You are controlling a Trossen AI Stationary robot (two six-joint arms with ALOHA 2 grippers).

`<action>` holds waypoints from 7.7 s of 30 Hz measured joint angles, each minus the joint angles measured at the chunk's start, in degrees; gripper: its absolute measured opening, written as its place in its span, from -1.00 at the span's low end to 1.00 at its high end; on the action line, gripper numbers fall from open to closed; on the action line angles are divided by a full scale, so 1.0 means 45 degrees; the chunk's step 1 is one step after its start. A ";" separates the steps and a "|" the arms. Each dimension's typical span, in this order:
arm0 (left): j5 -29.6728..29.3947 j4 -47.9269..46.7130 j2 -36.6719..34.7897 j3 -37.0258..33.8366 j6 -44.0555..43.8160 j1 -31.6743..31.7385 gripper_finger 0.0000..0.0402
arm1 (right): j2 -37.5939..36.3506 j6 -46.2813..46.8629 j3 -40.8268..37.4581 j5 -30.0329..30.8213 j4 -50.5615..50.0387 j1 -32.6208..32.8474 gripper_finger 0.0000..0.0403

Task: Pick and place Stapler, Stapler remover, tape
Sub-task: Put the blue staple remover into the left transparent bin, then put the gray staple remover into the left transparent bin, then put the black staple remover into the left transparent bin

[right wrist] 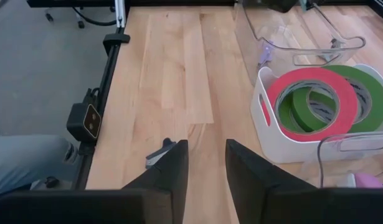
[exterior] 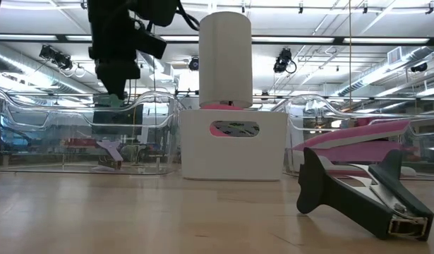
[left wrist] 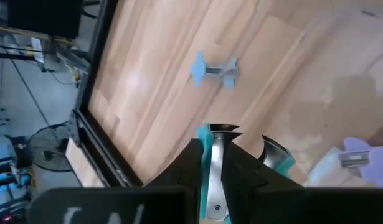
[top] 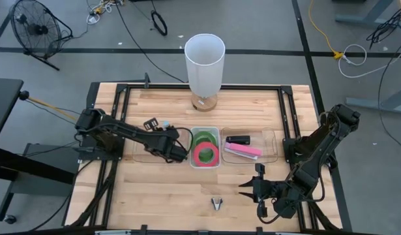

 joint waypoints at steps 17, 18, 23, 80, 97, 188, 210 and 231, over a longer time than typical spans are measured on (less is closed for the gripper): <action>-0.0665 0.0173 0.0010 -0.0361 -0.0598 0.0000 -0.49 | 0.0000 0.0037 0.0000 0.0006 -0.0011 0.0005 -0.47; -0.0768 0.0072 0.0010 -0.0361 -0.0588 -0.0001 -0.49 | 0.0000 0.0037 0.0000 0.0006 -0.0011 0.0005 -0.47; -0.1228 -0.0964 -0.0114 -0.0244 -0.2083 0.0348 -0.49 | 0.0000 -0.0063 0.0000 0.0006 -0.0012 0.0002 -0.47; 0.7295 0.2729 0.0544 0.0734 -0.4984 0.7726 0.01 | 0.0000 -0.2838 -0.0005 -0.0766 0.0115 -0.0034 -0.47; 0.7918 0.6436 0.0554 -0.1971 -0.5064 0.7932 0.03 | 0.0000 -0.2887 -0.0005 -0.0761 0.0115 -0.0034 -0.47; 0.4075 -0.2161 0.0491 0.5288 -0.2011 -0.0068 -0.71 | 0.0034 -0.0823 -0.0005 -0.1130 0.0885 -0.0248 -0.47; 0.2893 0.3740 0.0505 0.5288 0.0215 -0.1647 -0.43 | 0.0641 -0.1178 -0.0005 -0.1531 0.0932 -0.0291 -0.47; 0.0217 0.5683 0.0505 0.5288 0.2365 -0.3681 -0.43 | 0.3275 -0.1798 0.0005 -0.3520 0.6216 -0.2226 -0.38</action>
